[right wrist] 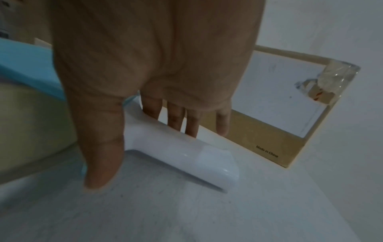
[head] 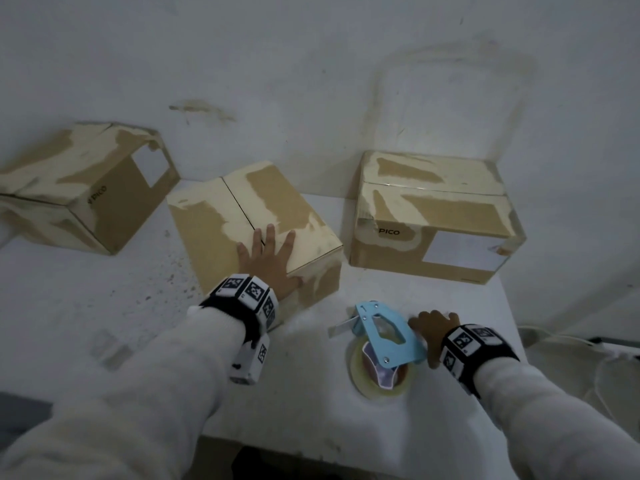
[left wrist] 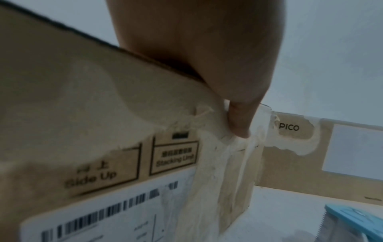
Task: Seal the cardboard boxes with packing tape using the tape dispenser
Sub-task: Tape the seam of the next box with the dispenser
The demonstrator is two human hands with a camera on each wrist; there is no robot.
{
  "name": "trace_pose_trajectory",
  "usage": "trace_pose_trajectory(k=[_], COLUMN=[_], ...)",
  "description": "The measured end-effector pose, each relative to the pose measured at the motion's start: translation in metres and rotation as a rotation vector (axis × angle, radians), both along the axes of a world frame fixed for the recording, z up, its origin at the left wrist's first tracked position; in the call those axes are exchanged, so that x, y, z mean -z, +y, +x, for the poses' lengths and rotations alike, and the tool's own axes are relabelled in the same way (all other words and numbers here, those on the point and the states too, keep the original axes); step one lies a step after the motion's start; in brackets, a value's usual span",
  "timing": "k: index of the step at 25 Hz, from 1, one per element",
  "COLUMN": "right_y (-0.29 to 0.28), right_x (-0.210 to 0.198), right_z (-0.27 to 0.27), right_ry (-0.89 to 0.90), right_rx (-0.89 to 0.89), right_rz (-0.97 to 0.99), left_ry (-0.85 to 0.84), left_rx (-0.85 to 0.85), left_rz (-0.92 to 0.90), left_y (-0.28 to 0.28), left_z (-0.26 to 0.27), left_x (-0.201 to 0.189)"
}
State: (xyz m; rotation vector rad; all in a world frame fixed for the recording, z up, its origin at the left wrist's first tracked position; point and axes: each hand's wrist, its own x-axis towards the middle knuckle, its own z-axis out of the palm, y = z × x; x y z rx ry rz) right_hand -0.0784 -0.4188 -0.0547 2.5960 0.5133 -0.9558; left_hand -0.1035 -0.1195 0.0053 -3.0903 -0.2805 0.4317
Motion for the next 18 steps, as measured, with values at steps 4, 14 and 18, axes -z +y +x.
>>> trace_pose_trajectory(k=[4, 14, 18], right_y=[0.001, 0.032, 0.071], right_x=[0.003, -0.046, -0.103], right_z=[-0.004, -0.002, -0.009], right_ry=[-0.017, 0.134, 0.250], right_rx=[0.053, 0.594, 0.701], right_rz=[0.073, 1.125, 1.536], left_ry=[0.002, -0.028, 0.050], left_rx=[-0.028, -0.100, -0.122], left_rz=[0.004, -0.032, -0.143], left_y=[0.010, 0.026, 0.014], left_z=[0.004, 0.011, 0.008], left_x=[-0.001, -0.002, -0.019])
